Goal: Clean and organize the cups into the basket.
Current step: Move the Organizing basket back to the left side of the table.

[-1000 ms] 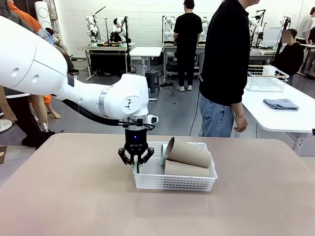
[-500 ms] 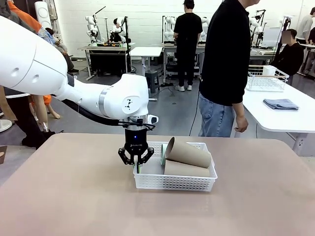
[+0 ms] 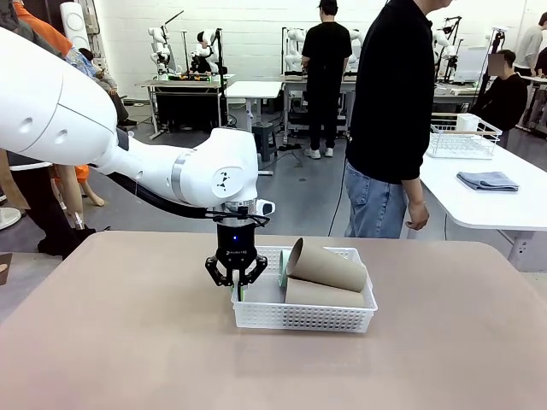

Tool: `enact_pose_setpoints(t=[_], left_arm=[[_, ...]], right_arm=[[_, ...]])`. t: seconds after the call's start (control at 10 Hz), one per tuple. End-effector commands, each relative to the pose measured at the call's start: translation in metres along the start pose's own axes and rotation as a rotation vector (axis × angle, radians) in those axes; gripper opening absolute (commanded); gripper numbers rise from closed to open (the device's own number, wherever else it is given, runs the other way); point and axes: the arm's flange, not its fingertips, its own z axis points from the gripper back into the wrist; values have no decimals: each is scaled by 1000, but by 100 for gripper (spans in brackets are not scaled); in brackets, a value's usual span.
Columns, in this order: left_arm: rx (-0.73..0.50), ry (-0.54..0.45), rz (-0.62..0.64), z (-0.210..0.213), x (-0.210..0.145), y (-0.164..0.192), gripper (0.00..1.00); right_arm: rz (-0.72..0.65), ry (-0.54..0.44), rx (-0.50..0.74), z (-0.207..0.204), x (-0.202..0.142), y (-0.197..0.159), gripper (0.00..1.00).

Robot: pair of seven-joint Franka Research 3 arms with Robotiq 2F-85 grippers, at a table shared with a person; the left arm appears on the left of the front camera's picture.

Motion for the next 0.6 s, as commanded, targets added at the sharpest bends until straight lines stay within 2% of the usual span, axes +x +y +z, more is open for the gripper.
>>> enact_pose_setpoints(t=[0.0,0.1,0.2,0.3,0.5], left_arm=[[4,4,-14,1,-1,3,0],[4,4,-14,1,-1,3,0],[4,4,-14,1,-1,3,0],[4,4,-14,1,-1,3,0],[4,4,-14,1,-1,3,0]], right_arm=[[10,-123,21,-2,-4,19,100],[10,-129,72,4,-6,19,100],[28,-76,198,-2,-3,23,100],[19,-92,15,12,-3,20,100],[19,-92,15,12,-3,20,100]])
